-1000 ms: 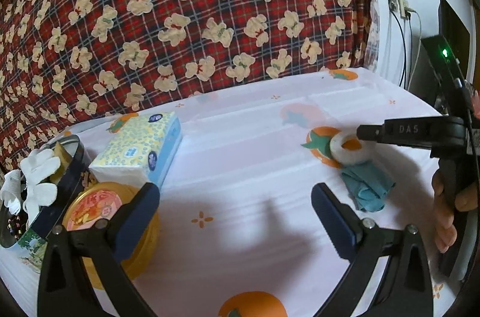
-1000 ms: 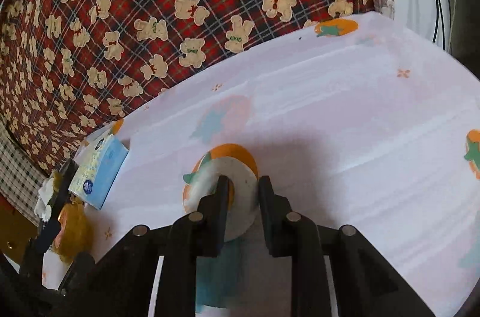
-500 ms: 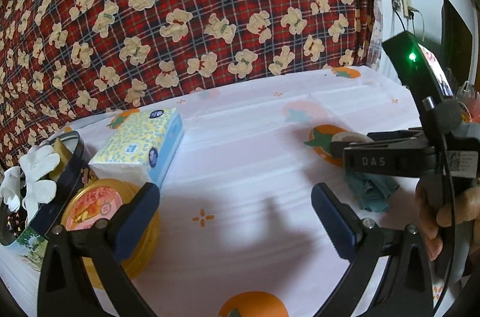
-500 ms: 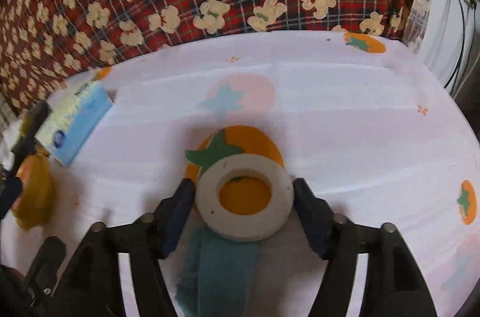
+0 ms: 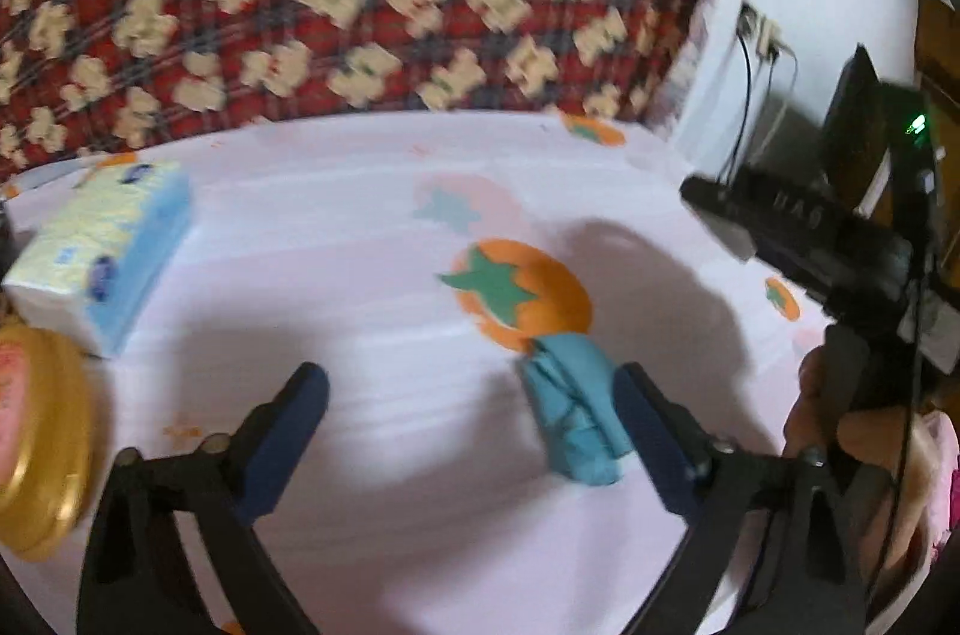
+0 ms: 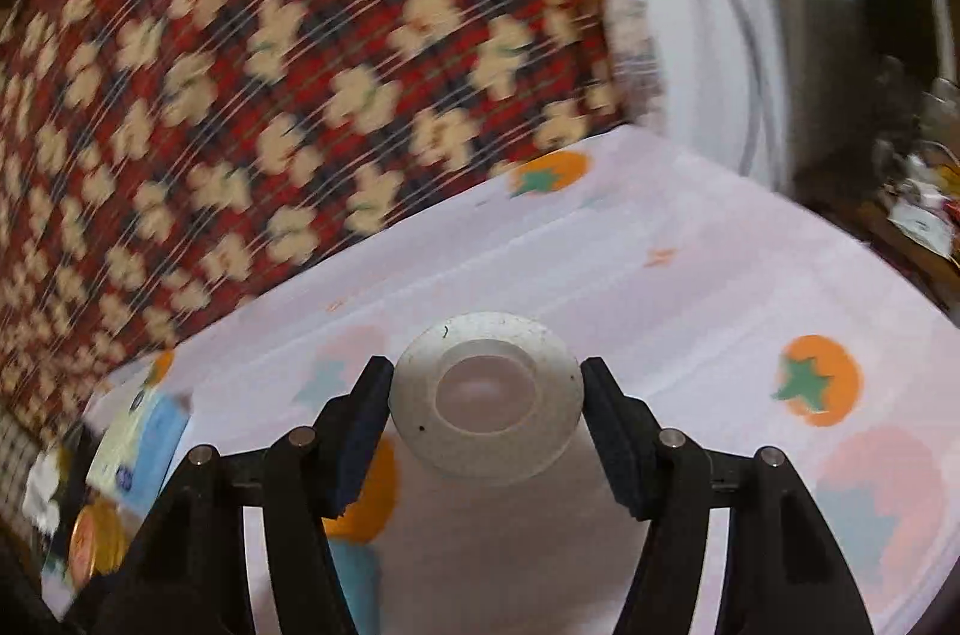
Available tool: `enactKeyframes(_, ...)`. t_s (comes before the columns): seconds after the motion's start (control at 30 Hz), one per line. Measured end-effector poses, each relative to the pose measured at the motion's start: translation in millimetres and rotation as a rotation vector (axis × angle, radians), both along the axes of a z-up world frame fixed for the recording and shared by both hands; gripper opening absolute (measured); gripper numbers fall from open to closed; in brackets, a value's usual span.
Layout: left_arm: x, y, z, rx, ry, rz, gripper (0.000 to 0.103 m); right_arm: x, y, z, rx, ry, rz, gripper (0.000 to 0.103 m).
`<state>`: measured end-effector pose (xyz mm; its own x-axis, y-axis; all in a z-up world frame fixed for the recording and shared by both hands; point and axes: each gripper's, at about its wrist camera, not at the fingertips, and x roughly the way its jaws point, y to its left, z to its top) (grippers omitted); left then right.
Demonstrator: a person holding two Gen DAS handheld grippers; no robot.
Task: Organize soft objects
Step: 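Grasp the white tape roll with the right gripper while the left gripper grasps the teal cloth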
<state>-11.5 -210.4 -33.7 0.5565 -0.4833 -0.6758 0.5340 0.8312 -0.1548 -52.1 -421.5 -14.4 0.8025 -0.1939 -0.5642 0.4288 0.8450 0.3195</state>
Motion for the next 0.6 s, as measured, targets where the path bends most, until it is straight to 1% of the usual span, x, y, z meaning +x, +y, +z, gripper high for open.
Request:
enactKeyframes(0.07,-2.0,-15.1,-0.8,0.010,0.005,-0.020,0.091,-4.3,-7.4,1.8,0.000,-0.008,-0.046,0.065)
enactKeyframes(0.13,-2.1,-29.9,-4.5,0.038,0.022,-0.031,0.090,-10.8,-13.6,4.8,-0.003,-0.025,-0.082,0.066)
enactKeyframes(0.2,0.5,-42.1,-10.8,0.069,0.060,-0.039,0.085,-13.6,-15.6,6.8,0.002,-0.040,-0.093,0.066)
enactKeyframes(0.27,5.1,-50.3,-19.3,0.097,0.117,-0.045,0.080,-13.1,-14.1,8.3,0.001,-0.045,-0.087,0.066)
enactKeyframes(0.3,4.3,-53.1,-18.0,0.107,0.102,-0.038,0.078,-12.7,-12.7,8.9,-0.005,-0.045,-0.083,0.066)
enactKeyframes(0.33,3.9,-55.1,-17.6,0.114,0.102,-0.038,0.072,-12.3,-10.8,9.7,-0.013,-0.045,-0.079,0.066)
enactKeyframes(0.4,2.0,-56.2,-17.4,0.124,0.093,-0.035,0.063,-12.3,-6.9,10.7,-0.030,-0.047,-0.074,0.066)
enactKeyframes(0.47,1.2,-53.2,-16.5,0.100,0.098,-0.045,0.038,-12.7,-5.8,11.1,-0.042,-0.050,-0.070,0.066)
enactKeyframes(0.53,2.1,-49.2,-16.5,0.075,0.110,-0.051,0.030,-12.8,-5.8,10.9,-0.045,-0.049,-0.071,0.066)
enactKeyframes(0.57,2.4,-47.3,-16.7,0.065,0.116,-0.059,0.022,-12.7,-5.8,11.0,-0.044,-0.049,-0.071,0.066)
enactKeyframes(0.6,3.2,-47.5,-17.3,0.060,0.120,-0.064,0.018,-12.7,-5.7,10.9,-0.044,-0.048,-0.072,0.066)
